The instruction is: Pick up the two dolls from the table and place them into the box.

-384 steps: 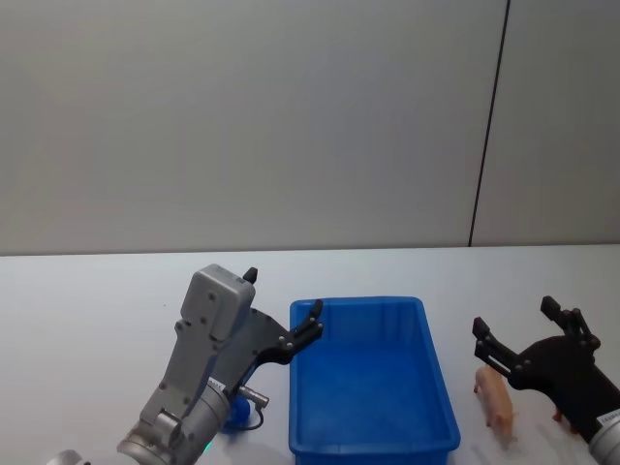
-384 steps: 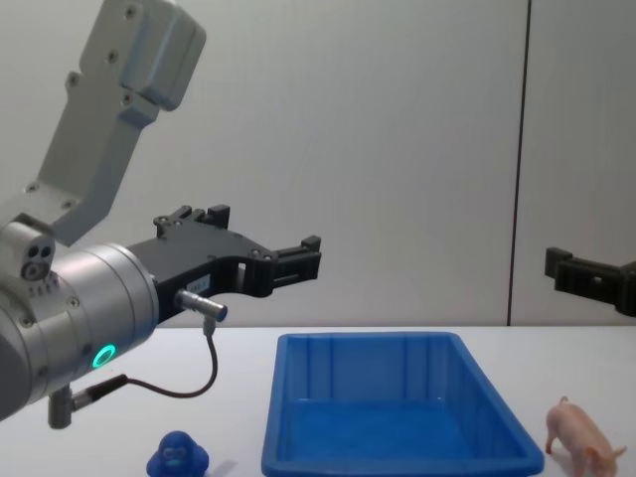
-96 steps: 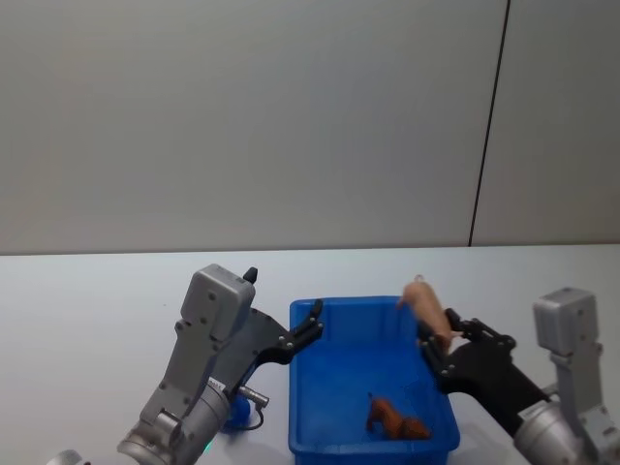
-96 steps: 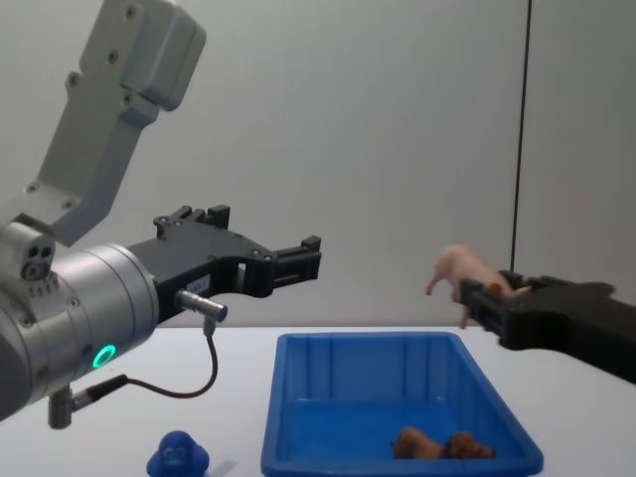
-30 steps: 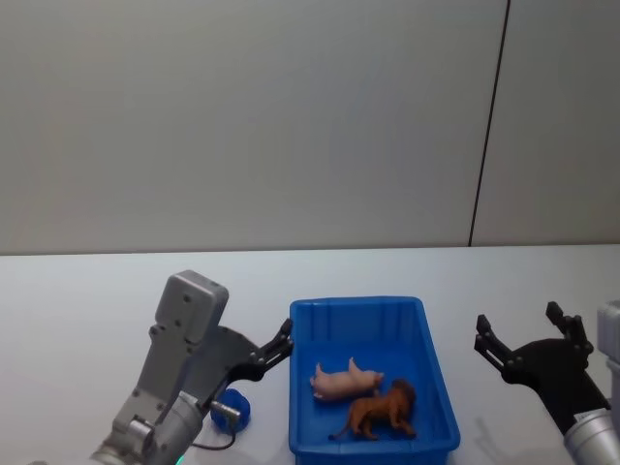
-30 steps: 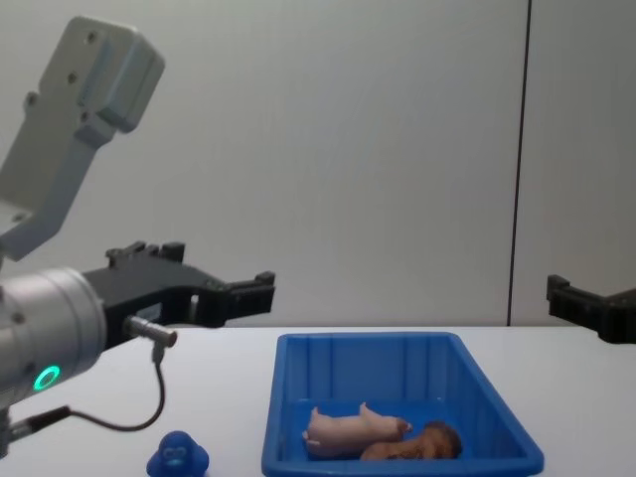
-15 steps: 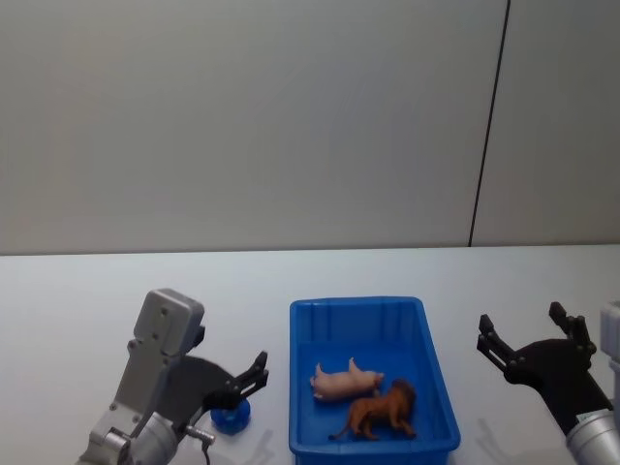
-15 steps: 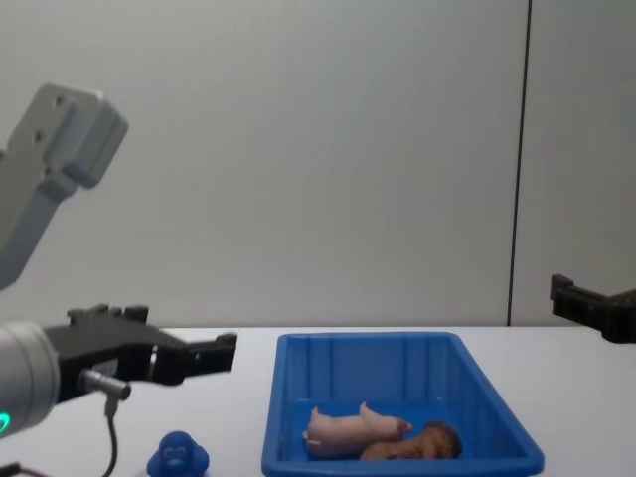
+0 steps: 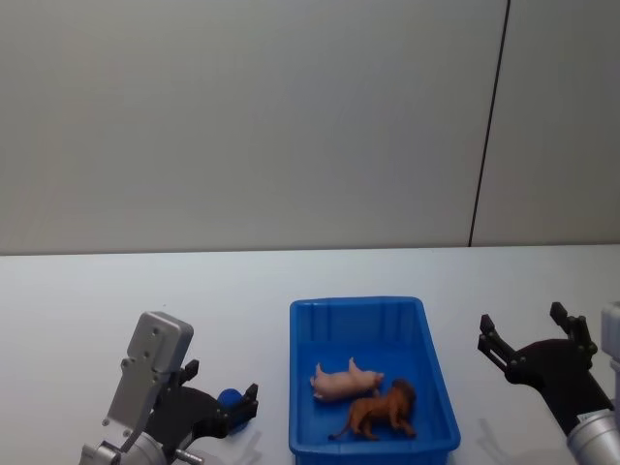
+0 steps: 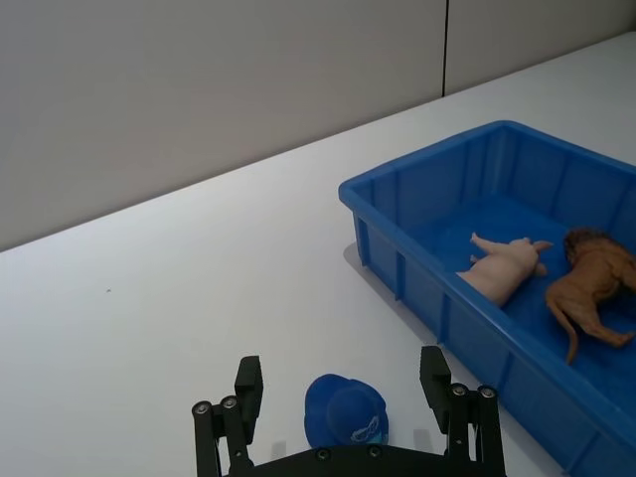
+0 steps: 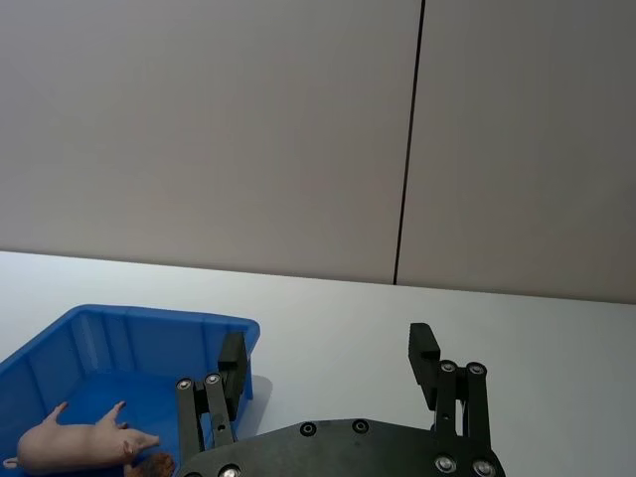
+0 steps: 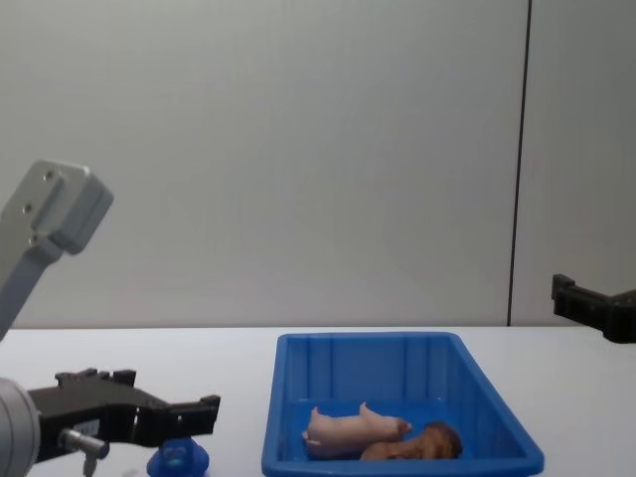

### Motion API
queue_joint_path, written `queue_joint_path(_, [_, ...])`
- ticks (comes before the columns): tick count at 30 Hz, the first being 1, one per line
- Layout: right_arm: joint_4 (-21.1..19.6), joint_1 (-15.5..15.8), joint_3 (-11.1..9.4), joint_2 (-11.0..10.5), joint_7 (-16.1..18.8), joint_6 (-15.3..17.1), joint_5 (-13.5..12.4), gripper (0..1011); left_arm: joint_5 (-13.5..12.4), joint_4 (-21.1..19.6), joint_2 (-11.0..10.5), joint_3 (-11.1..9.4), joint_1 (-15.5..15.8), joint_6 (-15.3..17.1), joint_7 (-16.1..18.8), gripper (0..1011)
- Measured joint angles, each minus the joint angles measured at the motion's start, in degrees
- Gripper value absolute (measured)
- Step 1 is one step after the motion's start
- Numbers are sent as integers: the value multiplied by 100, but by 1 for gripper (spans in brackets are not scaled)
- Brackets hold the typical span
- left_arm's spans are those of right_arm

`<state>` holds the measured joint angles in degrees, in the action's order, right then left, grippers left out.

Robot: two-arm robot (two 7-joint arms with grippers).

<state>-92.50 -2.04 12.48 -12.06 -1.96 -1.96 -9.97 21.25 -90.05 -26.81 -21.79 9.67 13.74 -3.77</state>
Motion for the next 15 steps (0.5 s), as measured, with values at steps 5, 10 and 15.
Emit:
queue_joint_path(5, [-1, 1, 1, 0, -3, 0, 0, 1001, 27, 204, 40, 9, 56, 1, -160, 1001])
queue_joint_path(10, [0, 1, 1, 0, -4, 1, 1, 1001, 39, 399, 87, 11, 123, -5, -321, 970])
queue_joint_path(15, [-1, 1, 1, 0, -4, 1, 1, 1001, 44, 545, 120, 13, 176, -7, -485, 861])
